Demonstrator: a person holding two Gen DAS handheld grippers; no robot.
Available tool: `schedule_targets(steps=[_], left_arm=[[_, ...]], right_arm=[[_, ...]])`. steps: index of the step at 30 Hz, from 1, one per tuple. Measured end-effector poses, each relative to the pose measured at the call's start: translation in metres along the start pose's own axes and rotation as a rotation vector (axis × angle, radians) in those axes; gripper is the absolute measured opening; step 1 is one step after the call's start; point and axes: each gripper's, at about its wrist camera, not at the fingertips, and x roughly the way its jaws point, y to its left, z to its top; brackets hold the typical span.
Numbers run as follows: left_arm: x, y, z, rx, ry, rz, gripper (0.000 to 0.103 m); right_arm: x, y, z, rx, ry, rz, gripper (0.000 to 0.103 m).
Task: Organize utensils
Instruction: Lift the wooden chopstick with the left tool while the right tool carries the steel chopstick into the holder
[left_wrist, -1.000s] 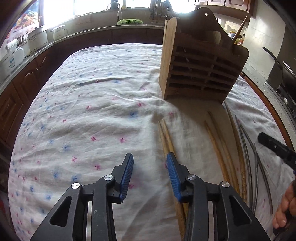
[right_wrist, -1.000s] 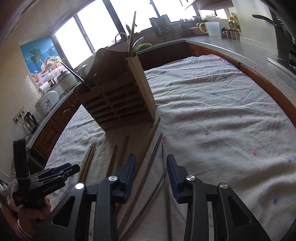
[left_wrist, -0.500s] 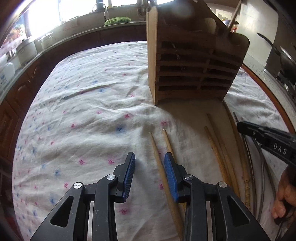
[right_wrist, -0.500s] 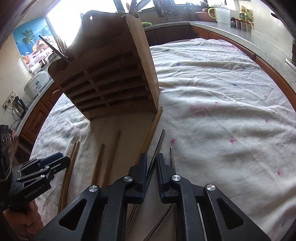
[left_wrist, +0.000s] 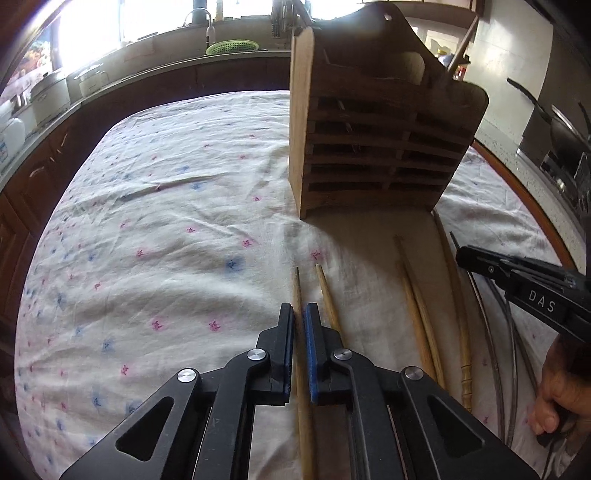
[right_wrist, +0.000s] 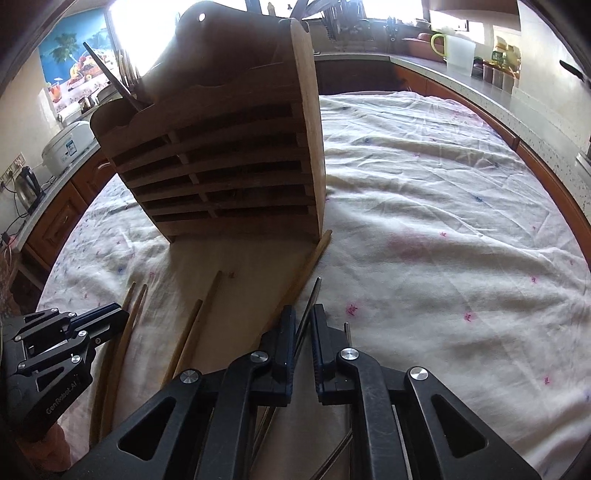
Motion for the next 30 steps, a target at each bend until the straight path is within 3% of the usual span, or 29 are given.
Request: schedule_targets(steps=[9,21,30], left_arm=[[-0.071,0.016,-0.008,-0.069,-0.133,-0.073,0.004],[-0.187,0.035,-0.024,-0.102,-0.355,-0.148,0.004],[-0.210,0.038,-0.019,-0.111,-0.417,-0.142,0.004]], right_arm=[[-0.077,0.002,0.002,0.034,-0.168,0.104,0.004],[-0.181,0.008,0.021,0.033,-0.428,0.136,0.004],[-0.209,0.011,0.045,0.007,-0.518,0.123,0.004]])
